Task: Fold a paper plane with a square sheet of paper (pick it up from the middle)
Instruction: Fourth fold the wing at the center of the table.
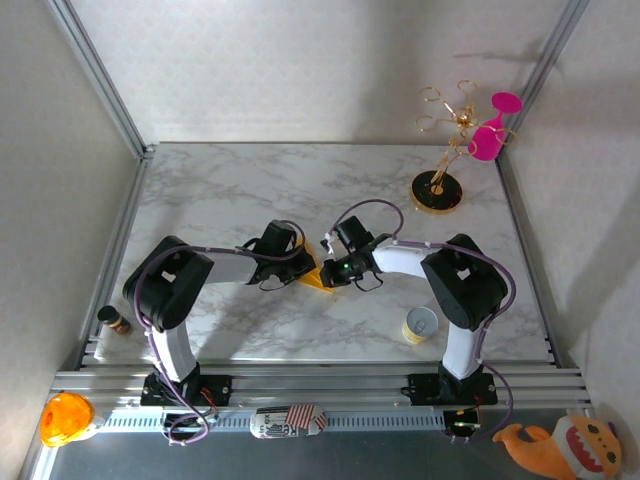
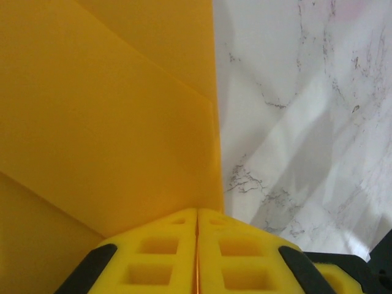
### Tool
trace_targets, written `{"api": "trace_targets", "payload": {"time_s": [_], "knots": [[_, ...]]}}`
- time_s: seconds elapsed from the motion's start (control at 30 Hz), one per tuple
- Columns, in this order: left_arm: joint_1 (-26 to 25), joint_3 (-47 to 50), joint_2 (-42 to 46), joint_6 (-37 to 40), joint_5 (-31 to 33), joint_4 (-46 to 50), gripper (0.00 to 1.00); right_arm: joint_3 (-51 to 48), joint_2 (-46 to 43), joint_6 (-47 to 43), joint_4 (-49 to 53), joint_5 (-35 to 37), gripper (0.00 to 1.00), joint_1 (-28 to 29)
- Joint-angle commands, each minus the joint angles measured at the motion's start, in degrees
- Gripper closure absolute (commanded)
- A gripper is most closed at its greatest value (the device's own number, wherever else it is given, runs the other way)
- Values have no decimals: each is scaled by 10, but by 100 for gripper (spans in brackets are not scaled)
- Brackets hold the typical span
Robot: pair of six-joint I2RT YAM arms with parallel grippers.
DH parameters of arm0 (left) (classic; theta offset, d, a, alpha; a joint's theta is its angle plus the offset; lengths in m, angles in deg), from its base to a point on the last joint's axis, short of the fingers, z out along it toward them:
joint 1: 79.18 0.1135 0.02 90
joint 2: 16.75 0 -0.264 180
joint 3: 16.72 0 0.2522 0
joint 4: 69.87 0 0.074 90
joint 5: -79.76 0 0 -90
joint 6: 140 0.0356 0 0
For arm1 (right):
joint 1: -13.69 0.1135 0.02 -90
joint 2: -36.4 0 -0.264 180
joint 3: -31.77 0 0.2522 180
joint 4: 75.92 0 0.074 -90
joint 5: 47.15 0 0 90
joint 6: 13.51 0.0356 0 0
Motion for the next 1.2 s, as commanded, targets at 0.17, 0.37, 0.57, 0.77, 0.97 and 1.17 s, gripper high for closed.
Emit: {"api": "trace_targets", "payload": {"time_s": [0.17,0.37,0.57,0.77,0.97,1.17], "knots": [[-3,-7,-12,-4,5,9,91,-7,-14,42,0,-58,92,-2],[-2,-7,-5,-3,2,7,91,-16,12,46,-1,-42,93,-2],[-4,-1,18,-1,-13,-12,90,-34,33,42,2,-20,94,-3],[-19,9,31,-5,-23,-16,89,-53,41,42,-3,-16,94,-4],[-31,6,11,5,-22,14,90,-55,46,41,6,-2,95,-5],[-31,-3,0,21,-15,40,91,-61,50,44,5,3,95,-5]]}}
